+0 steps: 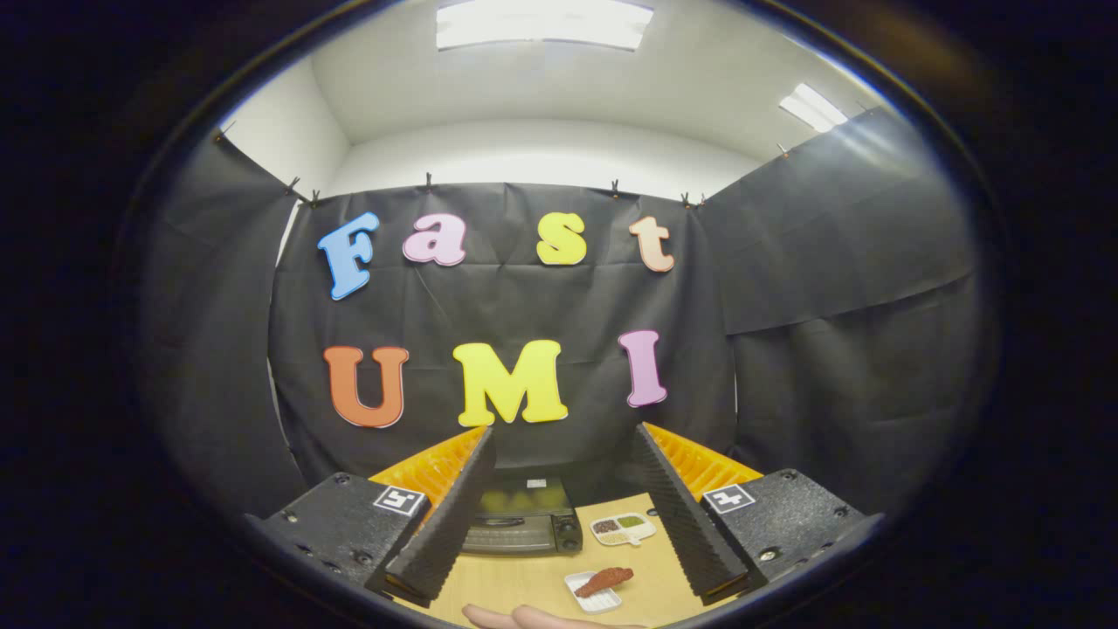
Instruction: Open the toaster oven, put the food inside, and close the toaster oven door.
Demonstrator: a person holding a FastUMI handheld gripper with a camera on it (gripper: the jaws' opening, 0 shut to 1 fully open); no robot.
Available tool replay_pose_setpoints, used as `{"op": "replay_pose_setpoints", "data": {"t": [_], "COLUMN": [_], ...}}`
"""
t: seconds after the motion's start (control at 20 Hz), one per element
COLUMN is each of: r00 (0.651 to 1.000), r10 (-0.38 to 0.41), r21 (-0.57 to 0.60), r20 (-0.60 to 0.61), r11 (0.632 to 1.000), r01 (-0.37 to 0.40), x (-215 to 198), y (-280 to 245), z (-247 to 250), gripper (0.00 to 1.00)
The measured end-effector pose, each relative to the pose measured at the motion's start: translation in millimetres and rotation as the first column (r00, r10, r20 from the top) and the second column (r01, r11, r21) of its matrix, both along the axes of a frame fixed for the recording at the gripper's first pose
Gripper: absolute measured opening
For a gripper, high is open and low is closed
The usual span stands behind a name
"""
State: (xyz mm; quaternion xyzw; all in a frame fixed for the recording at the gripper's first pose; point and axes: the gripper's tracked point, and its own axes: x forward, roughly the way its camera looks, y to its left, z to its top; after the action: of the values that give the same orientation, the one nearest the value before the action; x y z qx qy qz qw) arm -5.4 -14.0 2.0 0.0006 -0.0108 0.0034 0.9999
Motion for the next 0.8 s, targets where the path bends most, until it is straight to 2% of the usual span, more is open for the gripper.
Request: {"op": "replay_pose_setpoints", "data": {"t": [0.3,0.45,0.8], "r00": [1.0,1.0,0.983], "r10": [-0.001,-0.001,0.061], "r21": [-0.009,-0.023,-0.035], "r20": [0.014,0.005,-0.171], "r11": [1.0,1.0,0.997], "r01": [0.001,0.001,-0.068], "x": [3,17,109], "y": [0,6,48], "z": [1,-10,-98], "gripper": [1.0,1.0,1.0]}}
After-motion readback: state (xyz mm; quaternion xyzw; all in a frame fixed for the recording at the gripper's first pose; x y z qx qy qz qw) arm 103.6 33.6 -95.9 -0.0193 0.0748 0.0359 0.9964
